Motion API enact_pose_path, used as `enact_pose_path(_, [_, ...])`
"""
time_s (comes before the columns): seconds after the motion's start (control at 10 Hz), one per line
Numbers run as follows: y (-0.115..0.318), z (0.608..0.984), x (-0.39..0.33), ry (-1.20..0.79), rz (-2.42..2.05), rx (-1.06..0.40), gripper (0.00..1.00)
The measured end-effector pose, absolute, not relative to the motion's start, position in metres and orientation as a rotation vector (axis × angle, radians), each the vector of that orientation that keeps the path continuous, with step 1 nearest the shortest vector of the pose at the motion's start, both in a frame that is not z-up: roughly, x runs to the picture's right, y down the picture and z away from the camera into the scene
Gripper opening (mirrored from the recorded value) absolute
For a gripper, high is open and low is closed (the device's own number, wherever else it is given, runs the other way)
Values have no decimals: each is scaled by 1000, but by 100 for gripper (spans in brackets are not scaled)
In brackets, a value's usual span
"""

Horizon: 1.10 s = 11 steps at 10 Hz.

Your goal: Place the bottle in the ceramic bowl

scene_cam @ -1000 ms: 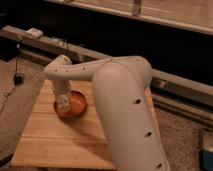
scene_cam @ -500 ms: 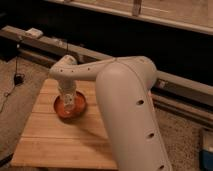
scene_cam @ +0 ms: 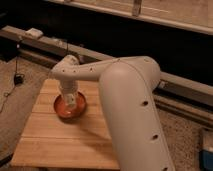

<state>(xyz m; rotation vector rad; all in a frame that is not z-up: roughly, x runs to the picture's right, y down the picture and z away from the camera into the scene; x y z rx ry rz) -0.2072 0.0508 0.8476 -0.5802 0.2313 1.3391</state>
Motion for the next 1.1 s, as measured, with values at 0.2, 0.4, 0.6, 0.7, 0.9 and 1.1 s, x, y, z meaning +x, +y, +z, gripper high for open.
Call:
enact_pose_path(0.2, [50, 844, -207, 215, 1340, -585, 80])
enact_pose_path(0.4, [49, 842, -208, 203, 1341, -589, 80])
enact_pose_path(0.6, [49, 843, -207, 203, 1342, -588, 80])
enact_pose_path(0.7, [49, 842, -208, 203, 1340, -589, 80])
enact_pose_path(0.9, [50, 842, -209, 202, 1338, -590, 80])
enact_pose_path(1.1, [50, 842, -208, 202, 1339, -590, 80])
